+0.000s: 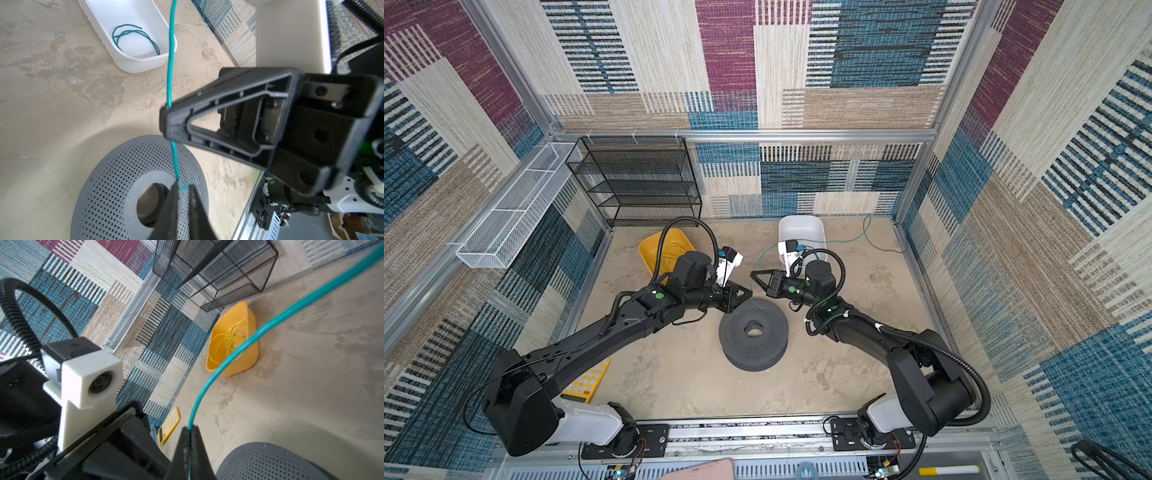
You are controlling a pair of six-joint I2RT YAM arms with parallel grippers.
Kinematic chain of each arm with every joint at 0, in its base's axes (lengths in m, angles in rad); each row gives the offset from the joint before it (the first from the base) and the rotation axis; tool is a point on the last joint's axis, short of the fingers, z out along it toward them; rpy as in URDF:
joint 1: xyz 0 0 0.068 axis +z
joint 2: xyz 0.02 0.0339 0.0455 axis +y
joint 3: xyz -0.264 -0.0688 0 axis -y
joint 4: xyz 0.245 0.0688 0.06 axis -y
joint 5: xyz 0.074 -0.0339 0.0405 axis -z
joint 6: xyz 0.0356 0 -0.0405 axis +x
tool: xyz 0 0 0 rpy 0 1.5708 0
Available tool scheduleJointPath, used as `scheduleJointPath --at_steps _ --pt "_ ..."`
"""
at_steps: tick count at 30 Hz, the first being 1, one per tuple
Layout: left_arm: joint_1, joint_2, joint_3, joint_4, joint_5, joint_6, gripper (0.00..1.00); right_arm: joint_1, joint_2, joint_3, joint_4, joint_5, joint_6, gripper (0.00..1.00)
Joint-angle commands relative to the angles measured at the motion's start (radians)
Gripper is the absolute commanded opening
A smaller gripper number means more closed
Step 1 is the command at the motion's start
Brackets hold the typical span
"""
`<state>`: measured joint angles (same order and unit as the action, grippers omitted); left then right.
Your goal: Wrap the cables
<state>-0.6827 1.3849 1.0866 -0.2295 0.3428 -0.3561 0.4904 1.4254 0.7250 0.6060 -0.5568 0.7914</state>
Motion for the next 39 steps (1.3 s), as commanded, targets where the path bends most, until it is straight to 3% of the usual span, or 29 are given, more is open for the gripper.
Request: scheduleJointPath --at_steps 1,4,8,13,19,23,39 --pt "0.009 -0.05 -0.026 -0.009 -0.048 0.028 0.52 0.0 -0.02 -0.004 -0.003 0.042 -0.025 0.0" --pt "0.03 -0.126 -0.091 -0.013 -0.115 0.0 0.7 0.0 -0.037 -0.017 -0.016 0.065 -0.04 0.0" --pt "0.089 -0.214 -0.214 -0.009 -0.18 -0.094 0.78 0.001 -0.052 -0.04 -0.02 0.073 -0.046 0.0" --pt "0.182 -0.238 -0.369 0.052 -0.082 -0.232 0.76 0.0 -0.057 -0.059 -0.031 0.07 -0.052 0.0" --pt "0.213 -0.24 -0.441 0.087 -0.012 -0.249 0.74 0.0 -0.071 -0.078 -0.04 0.084 -0.065 0.0" --pt "0.253 -0.249 -0.533 0.208 0.071 -0.328 0.75 0.0 -0.05 -0.069 -0.041 0.068 -0.067 0.0" --pt "0.262 -0.164 -0.662 0.491 0.209 -0.437 0.71 0.001 -0.044 -0.091 -0.025 0.059 -0.049 0.0"
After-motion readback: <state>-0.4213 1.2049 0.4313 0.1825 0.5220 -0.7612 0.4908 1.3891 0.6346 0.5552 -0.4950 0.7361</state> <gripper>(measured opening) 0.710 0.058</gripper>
